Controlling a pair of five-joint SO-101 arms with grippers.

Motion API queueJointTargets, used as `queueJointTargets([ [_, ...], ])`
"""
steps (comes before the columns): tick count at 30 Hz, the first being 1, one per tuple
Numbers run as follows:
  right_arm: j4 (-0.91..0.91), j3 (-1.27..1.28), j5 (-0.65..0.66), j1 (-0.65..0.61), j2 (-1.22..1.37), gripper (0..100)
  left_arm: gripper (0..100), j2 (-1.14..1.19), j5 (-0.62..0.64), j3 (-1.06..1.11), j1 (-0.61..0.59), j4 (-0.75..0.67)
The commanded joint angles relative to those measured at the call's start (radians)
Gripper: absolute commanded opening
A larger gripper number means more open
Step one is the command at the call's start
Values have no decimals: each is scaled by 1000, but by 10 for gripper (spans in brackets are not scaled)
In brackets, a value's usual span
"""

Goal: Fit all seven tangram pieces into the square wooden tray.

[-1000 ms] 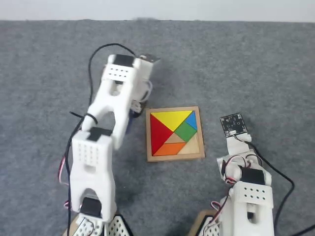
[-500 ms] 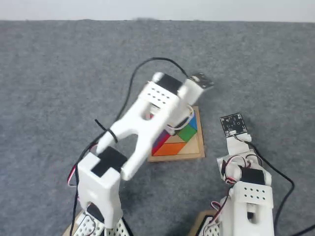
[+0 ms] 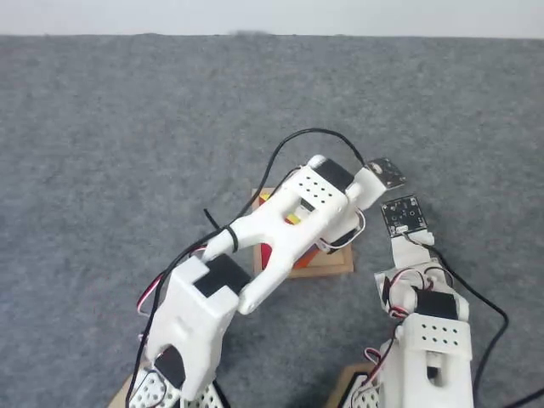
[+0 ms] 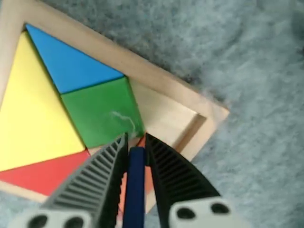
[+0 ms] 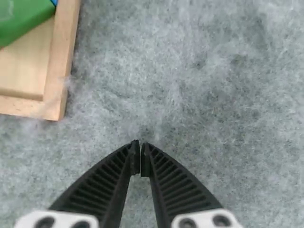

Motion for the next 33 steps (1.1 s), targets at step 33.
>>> queueJointTargets([
  [33, -24, -9, -5, -5, -24, 9, 72, -614, -75, 38, 20, 239],
])
